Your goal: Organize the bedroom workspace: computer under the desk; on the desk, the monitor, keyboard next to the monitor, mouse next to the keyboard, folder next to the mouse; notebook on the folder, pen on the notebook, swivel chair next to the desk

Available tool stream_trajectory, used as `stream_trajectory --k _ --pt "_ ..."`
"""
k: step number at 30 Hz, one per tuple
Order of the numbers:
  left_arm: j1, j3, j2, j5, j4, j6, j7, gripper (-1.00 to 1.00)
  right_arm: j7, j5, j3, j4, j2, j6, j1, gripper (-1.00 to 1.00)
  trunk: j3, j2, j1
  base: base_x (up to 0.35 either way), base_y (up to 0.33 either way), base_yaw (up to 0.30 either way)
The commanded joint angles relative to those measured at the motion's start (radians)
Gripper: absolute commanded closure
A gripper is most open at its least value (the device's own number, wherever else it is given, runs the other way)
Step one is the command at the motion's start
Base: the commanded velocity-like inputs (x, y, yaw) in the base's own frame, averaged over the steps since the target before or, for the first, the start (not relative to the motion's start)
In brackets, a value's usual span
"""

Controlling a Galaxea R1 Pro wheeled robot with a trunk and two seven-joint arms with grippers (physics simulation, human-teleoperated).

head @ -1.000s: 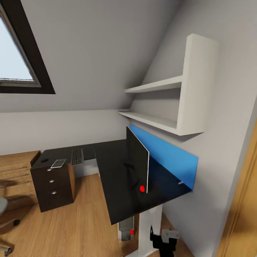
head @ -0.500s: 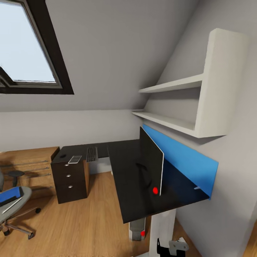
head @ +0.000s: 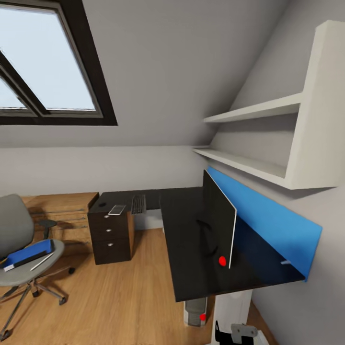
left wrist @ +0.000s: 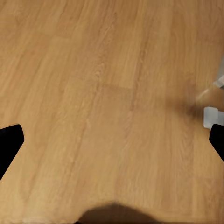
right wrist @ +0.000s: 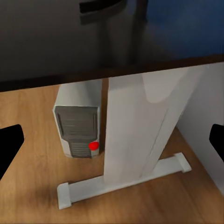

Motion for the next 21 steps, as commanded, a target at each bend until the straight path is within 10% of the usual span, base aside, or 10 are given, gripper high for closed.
stream_trajectory --k 1,21 --pt "0.0 -0.008 0.001 0.003 0.0 -0.004 0.008 -1.0 -0.008 0.001 0.007 0.0 0.0 -0.001 0.0 -1.0 -0.002 -0.001 0.0 0.013 -0.261 0.129" --pt "0.0 -0.008 0.001 0.005 0.002 -0.005 0.007 -1.0 -0.005 0.001 0.007 0.0 -0.003 -0.006 0.0 -1.0 -0.033 -0.001 0.0 0.085 -0.294 -0.025"
